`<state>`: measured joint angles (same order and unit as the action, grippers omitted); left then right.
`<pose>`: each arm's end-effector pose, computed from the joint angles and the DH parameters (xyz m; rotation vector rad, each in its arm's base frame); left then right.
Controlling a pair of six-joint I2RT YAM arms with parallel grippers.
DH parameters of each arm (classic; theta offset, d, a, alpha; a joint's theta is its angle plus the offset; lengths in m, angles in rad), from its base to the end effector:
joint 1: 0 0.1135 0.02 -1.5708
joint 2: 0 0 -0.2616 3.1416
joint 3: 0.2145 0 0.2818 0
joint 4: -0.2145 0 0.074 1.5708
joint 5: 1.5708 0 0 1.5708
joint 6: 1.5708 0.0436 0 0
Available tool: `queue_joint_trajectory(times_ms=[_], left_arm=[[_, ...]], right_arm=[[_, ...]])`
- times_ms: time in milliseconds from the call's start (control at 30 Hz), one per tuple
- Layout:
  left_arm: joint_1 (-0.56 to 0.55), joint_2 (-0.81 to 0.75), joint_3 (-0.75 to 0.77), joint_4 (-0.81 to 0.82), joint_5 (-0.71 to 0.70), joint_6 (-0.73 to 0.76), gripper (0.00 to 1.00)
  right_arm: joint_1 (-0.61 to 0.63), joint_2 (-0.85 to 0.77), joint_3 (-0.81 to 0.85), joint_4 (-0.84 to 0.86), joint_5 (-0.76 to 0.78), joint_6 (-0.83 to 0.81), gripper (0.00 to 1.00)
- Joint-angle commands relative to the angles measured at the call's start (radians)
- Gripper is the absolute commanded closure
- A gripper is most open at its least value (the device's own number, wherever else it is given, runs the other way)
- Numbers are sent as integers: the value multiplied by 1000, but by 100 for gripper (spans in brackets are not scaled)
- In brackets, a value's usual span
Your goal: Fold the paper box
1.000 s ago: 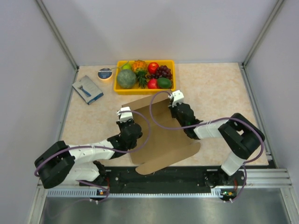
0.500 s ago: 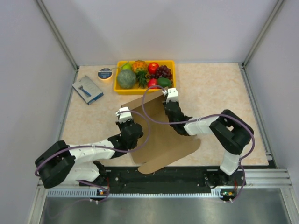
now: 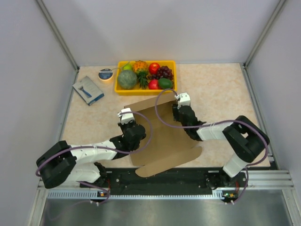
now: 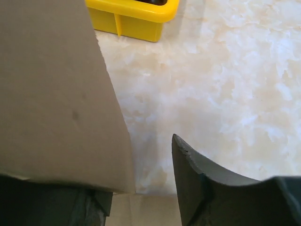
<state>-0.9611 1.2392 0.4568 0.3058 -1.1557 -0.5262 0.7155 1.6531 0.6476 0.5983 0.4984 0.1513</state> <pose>0.1780 -0.1852 0.1673 -0.2812 1.7355 0.1104 0.2724 0.2091 0.1294 -0.2235 1.9140 0.0860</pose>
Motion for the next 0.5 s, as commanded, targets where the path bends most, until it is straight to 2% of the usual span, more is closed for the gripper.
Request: queue_joint_trajectory(times_ms=[0, 33, 100, 133, 233, 467], left_arm=[[-5, -1, -3, -10, 24, -32, 100], [-5, -1, -1, -13, 24, -32, 100], [-4, -4, 0, -16, 24, -31, 100], [-5, -6, 3, -19, 24, -29, 100], [-5, -3, 5, -16, 24, -24, 100], [-5, 0, 6, -19, 27, -21, 100]], right_arm=[[-57, -104, -57, 28, -194, -22, 50], [-56, -116, -74, 59, -210, -41, 43], [-59, -151, -126, 99, -262, -62, 38], [-57, -162, -138, 116, -256, -56, 31], [-64, -177, -157, 150, -242, -55, 24], [-80, -148, -112, 192, -239, -68, 20]])
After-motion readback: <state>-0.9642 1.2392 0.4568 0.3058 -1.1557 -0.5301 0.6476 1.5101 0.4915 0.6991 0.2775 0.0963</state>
